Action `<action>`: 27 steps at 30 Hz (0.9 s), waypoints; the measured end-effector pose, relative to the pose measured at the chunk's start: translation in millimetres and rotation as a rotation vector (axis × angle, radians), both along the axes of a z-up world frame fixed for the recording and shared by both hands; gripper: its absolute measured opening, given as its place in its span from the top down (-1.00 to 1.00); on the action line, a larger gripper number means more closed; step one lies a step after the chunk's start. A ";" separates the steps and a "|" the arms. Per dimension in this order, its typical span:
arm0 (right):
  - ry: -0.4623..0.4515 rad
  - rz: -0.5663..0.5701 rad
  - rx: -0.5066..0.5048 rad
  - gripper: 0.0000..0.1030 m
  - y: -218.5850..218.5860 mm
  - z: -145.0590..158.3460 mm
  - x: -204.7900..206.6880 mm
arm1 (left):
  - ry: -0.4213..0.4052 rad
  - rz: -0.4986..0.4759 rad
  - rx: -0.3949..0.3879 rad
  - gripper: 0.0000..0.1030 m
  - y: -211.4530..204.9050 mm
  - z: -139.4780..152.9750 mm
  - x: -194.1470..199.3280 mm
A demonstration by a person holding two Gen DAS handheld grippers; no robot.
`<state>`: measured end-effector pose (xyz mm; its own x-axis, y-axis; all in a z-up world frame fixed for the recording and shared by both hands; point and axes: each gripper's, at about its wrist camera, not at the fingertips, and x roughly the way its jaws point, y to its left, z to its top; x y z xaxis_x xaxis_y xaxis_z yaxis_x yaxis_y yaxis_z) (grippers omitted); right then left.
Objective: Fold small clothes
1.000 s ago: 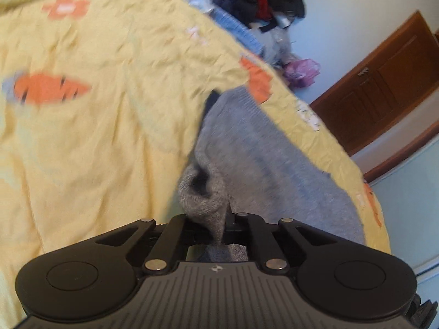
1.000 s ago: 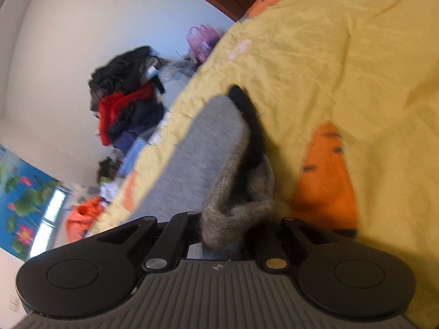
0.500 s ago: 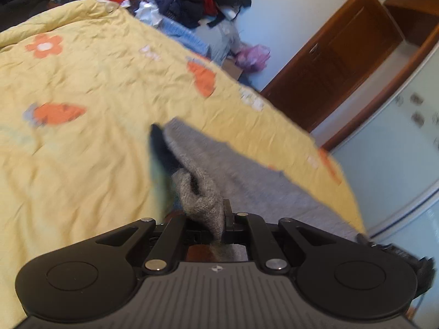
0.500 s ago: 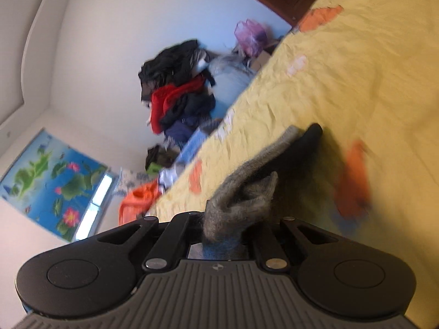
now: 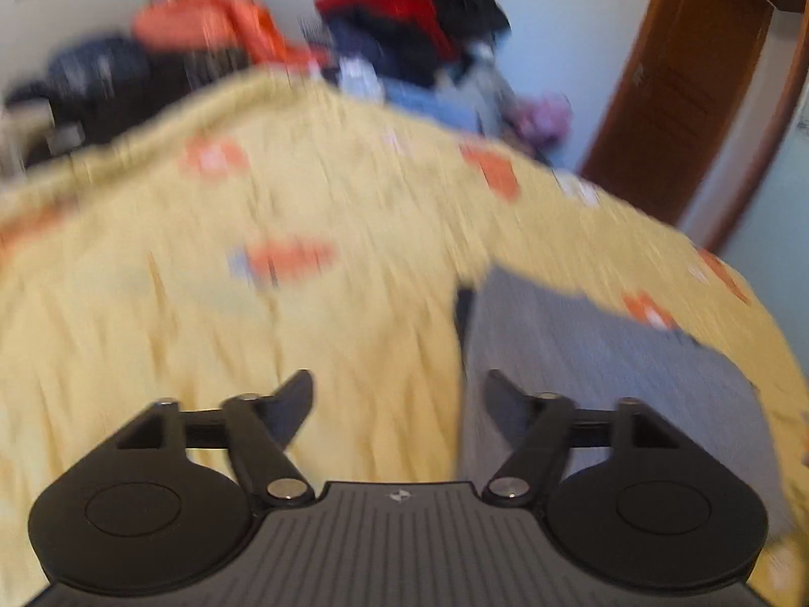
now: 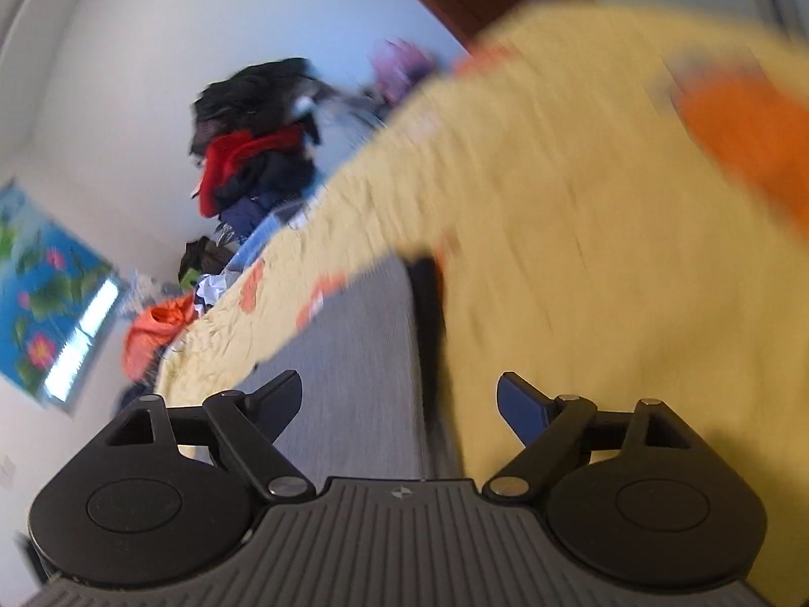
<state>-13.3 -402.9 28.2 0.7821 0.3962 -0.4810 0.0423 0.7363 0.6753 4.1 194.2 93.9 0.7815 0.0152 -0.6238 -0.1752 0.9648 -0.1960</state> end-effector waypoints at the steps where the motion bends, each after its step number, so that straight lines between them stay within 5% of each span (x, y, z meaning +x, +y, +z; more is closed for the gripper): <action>1: -0.012 0.007 -0.041 -0.64 0.6 5.5 16.8 | -0.026 -0.011 0.040 -0.49 -7.3 4.6 15.8; 4: -0.030 0.063 -0.132 -0.62 9.1 12.4 78.4 | -0.042 -0.081 0.152 -0.49 -39.6 -1.3 72.7; 8: 0.002 0.142 -0.308 -0.59 45.1 2.3 151.1 | 0.041 -0.143 0.276 -0.47 -83.1 -34.2 149.6; 12: 0.098 0.244 -0.356 -0.58 74.3 -19.6 196.2 | 0.116 -0.191 0.246 -0.46 -96.2 -57.9 193.9; 13: 0.111 0.271 -0.371 -0.62 80.8 -24.4 201.2 | 0.136 -0.205 0.237 -0.28 -97.7 -62.6 200.9; 14: 0.093 0.284 -0.398 -0.51 86.7 -26.6 202.8 | 0.162 -0.222 0.234 0.20 -99.8 -67.9 206.4; 15: 0.058 0.296 -0.422 -0.33 89.9 -27.2 202.4 | 0.176 -0.251 0.225 0.44 -101.4 -72.4 209.2; 16: 0.048 0.313 -0.413 0.43 90.4 -28.5 204.6 | 0.164 -0.274 0.217 0.64 -102.3 -73.1 210.1; 17: 0.059 0.322 -0.375 0.64 88.5 -31.2 207.4 | 0.158 -0.286 0.227 0.86 -105.2 -72.5 210.2; 24: -0.066 0.195 -0.213 0.68 52.4 -12.9 193.2 | 0.089 -0.242 0.236 0.88 -96.0 -55.8 210.9; 27: 0.003 0.175 -0.204 0.68 48.3 -32.4 203.2 | 0.120 -0.234 0.299 0.88 -99.3 -77.0 213.8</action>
